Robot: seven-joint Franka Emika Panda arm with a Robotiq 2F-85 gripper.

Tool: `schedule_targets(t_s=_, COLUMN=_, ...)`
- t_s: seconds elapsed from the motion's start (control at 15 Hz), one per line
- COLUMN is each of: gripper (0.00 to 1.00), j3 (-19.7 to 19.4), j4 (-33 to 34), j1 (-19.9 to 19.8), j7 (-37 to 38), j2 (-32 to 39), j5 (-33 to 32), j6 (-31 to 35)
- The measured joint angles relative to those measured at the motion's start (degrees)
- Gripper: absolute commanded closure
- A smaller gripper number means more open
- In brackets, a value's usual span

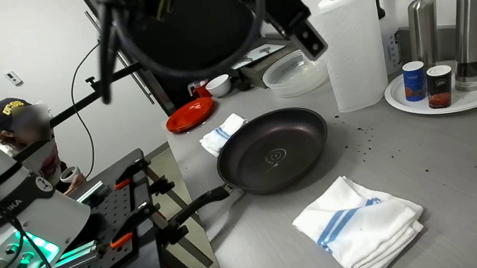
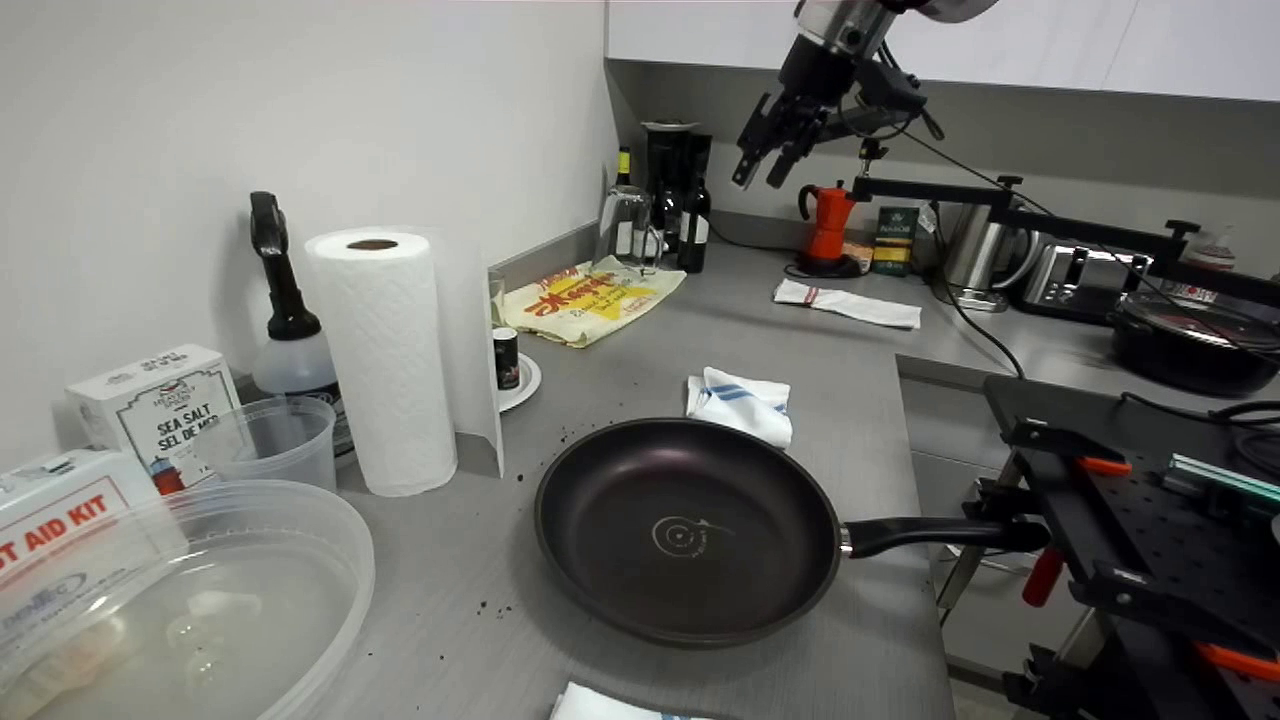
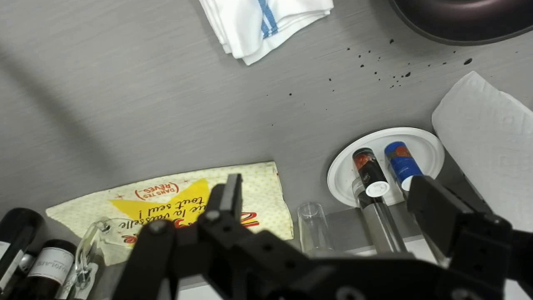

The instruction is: Wipe the pan with a towel

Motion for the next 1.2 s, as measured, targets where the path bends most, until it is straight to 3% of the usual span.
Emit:
schedule_targets(t_s=0.33, gripper=0.00, j3=4.56, j4=6.01, j1=-2.30, j7=-5.89, j2=10.13, j5=8.70, j6=2.47)
schedule_targets(t_s=0.8, gripper=0.00, j3=5.47, j4=11.73, j1=-6.65, j7=-7.04, j2=22.45, j5=9.02, j6=5.72)
schedule_targets(t_s=1.2, gripper=0.00, j3=5.63, j4=14.27, j1=-7.39, j7=-5.69, j2=31.02, j5=9.06, j6=8.15)
